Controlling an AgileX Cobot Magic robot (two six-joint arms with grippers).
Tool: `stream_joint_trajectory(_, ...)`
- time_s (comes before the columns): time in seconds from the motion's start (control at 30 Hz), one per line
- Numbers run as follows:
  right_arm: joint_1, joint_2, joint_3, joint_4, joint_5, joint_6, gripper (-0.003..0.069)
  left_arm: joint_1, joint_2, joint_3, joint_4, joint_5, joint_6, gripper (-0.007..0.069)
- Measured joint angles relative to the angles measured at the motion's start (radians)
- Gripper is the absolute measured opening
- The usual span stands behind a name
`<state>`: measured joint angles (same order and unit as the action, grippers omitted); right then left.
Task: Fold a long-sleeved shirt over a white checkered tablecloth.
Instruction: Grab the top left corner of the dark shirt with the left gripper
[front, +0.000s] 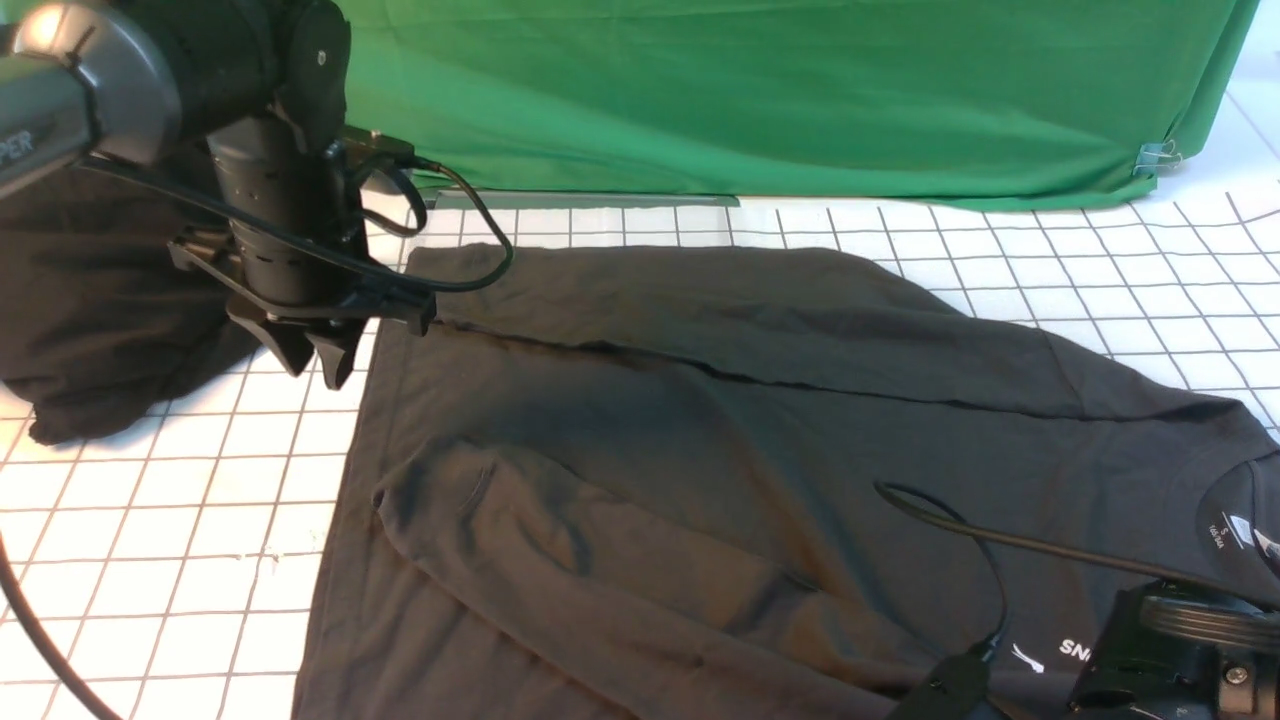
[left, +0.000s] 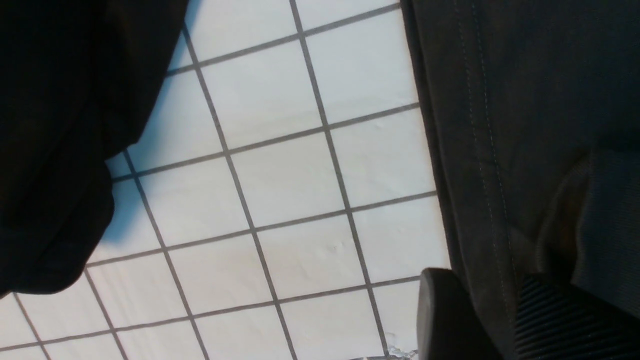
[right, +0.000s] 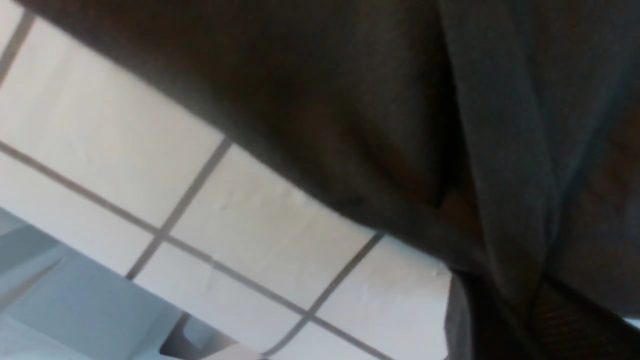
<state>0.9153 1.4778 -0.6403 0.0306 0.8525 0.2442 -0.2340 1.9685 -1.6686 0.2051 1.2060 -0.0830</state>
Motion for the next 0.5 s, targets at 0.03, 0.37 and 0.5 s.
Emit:
stream_joint_trajectory(0.03,0.000,0.000,0.000,0.002,0.000,0.000,0.0122,0.000,0.000,0.000,-0.002,-0.005,0.000,0.0225)
stream_joint_trajectory(0.37,0.001,-0.030,-0.028,0.006,0.110,0.001,0.0442,0.007,0.016,-0.030,-0.011,-0.131,-0.079,0.0246)
stream_joint_trajectory(0.5,0.001,-0.179,-0.110,0.006,0.147,0.001,0.0368,0.038,0.098,-0.148,-0.062,-0.192,-0.097,0.0246)
